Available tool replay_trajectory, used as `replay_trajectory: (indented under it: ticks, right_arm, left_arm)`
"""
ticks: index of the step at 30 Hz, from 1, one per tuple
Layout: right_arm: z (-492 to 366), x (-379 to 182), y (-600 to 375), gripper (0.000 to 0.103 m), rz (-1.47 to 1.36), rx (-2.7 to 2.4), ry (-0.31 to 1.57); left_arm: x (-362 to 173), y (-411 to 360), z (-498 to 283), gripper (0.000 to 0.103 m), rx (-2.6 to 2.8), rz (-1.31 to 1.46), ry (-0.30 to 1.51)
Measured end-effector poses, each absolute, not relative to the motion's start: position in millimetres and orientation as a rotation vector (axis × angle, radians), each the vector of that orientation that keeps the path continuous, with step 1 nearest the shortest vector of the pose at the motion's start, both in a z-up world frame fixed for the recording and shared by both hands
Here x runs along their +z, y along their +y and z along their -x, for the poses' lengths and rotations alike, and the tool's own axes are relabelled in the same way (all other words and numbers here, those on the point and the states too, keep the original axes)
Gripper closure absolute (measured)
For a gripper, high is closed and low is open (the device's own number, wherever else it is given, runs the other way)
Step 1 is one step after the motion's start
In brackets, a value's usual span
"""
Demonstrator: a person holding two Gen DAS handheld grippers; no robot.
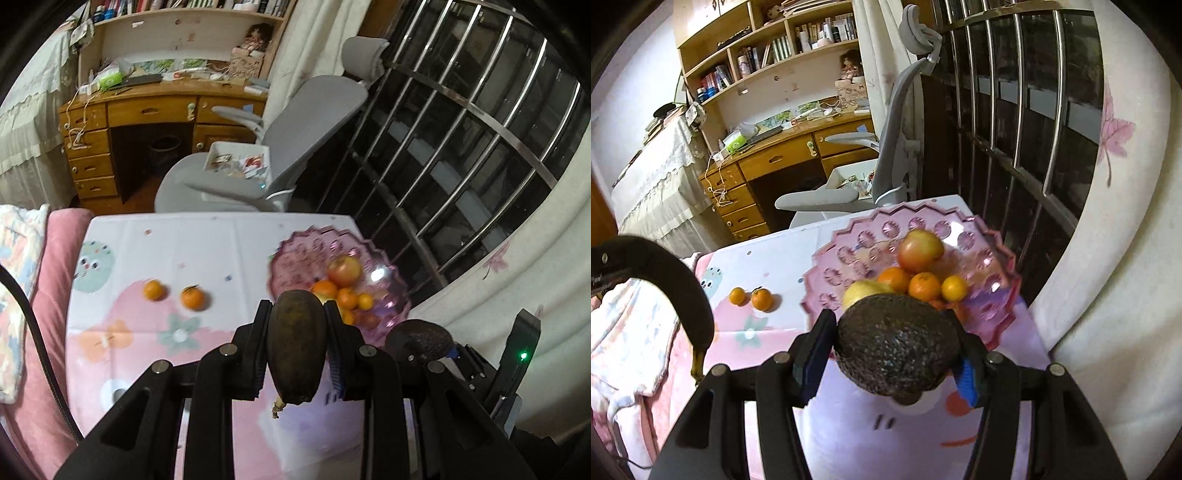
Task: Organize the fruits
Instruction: 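Carry the banana and avocado over the pink bowl and open both tools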
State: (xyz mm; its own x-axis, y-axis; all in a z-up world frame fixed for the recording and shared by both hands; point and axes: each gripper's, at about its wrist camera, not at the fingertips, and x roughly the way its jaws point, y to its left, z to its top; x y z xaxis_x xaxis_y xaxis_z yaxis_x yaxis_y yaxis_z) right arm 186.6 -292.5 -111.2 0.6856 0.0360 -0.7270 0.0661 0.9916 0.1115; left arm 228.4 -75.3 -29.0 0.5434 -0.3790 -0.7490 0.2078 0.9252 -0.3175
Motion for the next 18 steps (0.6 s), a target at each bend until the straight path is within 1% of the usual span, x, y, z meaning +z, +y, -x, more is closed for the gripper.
replay_trajectory:
  ticks: [8, 18]
  right_arm:
    - [-205.5, -117.1, -335.2, 0.045, -0.107, 0.051, 0.831]
    - [-229.3, -151.6, -366.8, 0.045, -0.064, 0.093, 0.850]
  left_arm:
    - [-37.2, -149.6, -253.8, 0.077, -0.409, 0.206, 0.942]
    - [-100.4, -213.7, -282.5, 0.077, -0.495, 0.227, 1.007]
